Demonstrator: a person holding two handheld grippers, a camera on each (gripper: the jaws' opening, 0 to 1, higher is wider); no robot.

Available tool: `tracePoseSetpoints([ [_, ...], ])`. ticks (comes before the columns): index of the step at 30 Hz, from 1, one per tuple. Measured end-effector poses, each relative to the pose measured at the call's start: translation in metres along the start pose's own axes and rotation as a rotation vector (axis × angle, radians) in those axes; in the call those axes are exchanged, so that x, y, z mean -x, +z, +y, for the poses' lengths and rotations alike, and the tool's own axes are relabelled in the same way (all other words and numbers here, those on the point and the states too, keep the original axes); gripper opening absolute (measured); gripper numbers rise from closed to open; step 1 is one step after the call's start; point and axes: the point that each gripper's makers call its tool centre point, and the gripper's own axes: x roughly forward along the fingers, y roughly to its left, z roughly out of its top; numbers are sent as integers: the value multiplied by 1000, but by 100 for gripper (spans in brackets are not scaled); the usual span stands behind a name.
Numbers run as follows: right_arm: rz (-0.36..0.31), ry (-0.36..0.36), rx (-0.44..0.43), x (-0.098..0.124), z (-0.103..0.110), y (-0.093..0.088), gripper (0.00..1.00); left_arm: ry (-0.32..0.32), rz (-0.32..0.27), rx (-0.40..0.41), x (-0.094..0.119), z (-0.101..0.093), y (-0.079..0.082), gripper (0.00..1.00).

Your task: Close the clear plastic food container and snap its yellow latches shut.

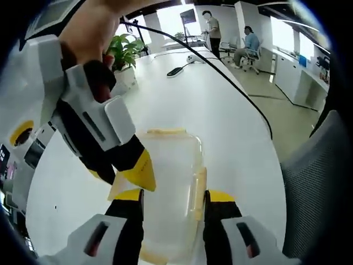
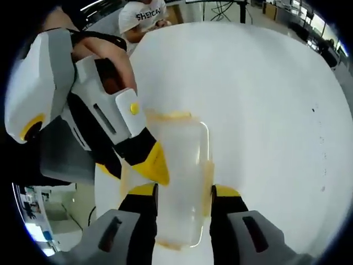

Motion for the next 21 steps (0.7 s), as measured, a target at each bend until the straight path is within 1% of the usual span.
tracePoseSetpoints([
  [3,3,-3,-1,0,-1,0,33,6,3,3,0,0,0,36],
  [4,11,-4,-2,-1,1,0,33,0,11,-13,1,0,-2,34],
  [5,17,-9,-5,-2,1,1,33,17,2,-6,3,3,-1,34],
  [7,29,-14,-10,-1,-1,0,33,7,4,-13,6,7,-4,34],
  [8,32,-13,-10,-1,-2,0,34,-6,-13,-19,4,5,-3,34],
  [11,42,-9,-10,-3,-2,-1,34,5,-11,-14,5,6,-3,34],
  [16,18,-6,-10,-2,-2,-3,35,14,14,-16,1,4,0,35],
  [19,5,5,-2,-1,-2,-4,35,55,24,-33,0,2,-1,35],
  [21,3,7,1,-2,-2,-3,35,57,27,-40,-1,2,-1,36],
])
